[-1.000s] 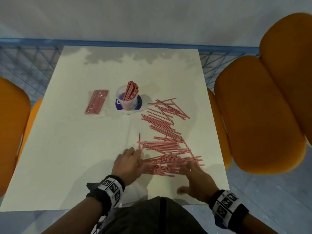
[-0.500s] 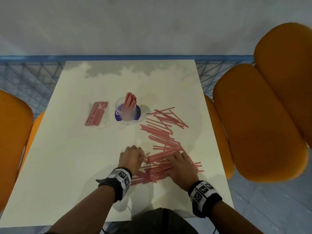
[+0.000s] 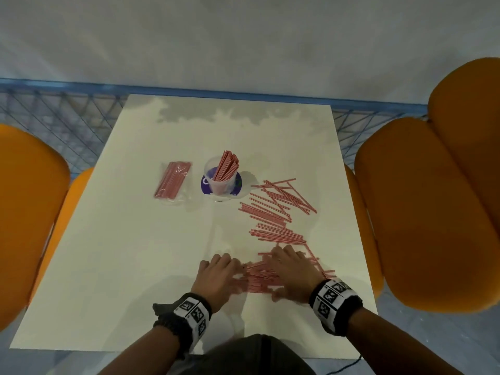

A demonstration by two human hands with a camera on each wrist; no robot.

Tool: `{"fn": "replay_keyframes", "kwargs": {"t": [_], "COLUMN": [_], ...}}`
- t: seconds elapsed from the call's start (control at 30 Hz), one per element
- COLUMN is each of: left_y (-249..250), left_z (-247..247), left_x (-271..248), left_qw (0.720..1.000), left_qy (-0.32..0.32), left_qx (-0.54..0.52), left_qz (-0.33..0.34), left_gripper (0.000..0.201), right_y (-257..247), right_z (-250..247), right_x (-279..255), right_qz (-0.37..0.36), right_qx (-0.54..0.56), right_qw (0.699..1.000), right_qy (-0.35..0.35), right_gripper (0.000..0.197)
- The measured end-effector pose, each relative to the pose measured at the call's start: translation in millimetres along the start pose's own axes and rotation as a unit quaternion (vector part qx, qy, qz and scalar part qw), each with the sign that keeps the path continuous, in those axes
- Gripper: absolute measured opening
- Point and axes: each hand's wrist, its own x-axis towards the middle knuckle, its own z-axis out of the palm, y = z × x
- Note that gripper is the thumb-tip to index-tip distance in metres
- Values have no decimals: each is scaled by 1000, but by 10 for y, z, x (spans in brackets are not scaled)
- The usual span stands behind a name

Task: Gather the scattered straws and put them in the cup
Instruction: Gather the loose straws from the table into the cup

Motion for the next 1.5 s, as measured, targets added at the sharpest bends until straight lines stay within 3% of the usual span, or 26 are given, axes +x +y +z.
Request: {"fn": "replay_keyframes", "kwargs": {"t": [0.1, 0.23, 0.43, 0.6, 0.7, 0.77, 0.9, 1.03, 1.17, 1.3, 1.5], "left_y": [75, 8, 145, 74, 31, 71, 117, 141, 223, 206, 95], "left_z": [-3, -4, 46, 17, 54, 88, 120, 109, 50, 0, -51], "left_x": [61, 61, 137, 67, -3, -2, 30, 78, 176, 194, 161], "left_qw": [1000, 999, 998, 999, 999, 999, 999, 998, 999, 999, 999], "left_qy": [12, 6, 14, 26, 36, 29, 30, 48, 44, 37, 34], "left_qx": [-23, -32, -56, -44, -38, -32, -6, -3, -9, -9, -9], "left_qz": [-3, -4, 23, 17, 4, 9, 37, 36, 22, 12, 14], "left_gripper": [42, 69, 49, 62, 70, 64, 37, 23, 23, 29, 26], "right_y": [-15, 102, -15, -16, -48, -106, -167, -171, -200, -223, -237], "right_z": [69, 141, 193, 241, 332, 348, 303, 269, 177, 93, -3], "right_x": [-9, -117, -20, -82, -105, -72, -47, -46, 75, 175, 260], "right_qz": [3, 28, 13, 2, -14, -28, -23, -34, -39, -47, -41], "right_qx": [46, 37, 71, 41, 54, 43, 29, 53, 8, -56, -84], "right_qw": [998, 997, 992, 994, 992, 991, 997, 995, 998, 997, 996], "right_qy": [32, 57, 107, 98, 114, 122, 73, 74, 58, 23, -2], "right_gripper": [78, 90, 55, 59, 45, 41, 63, 43, 32, 43, 43]}}
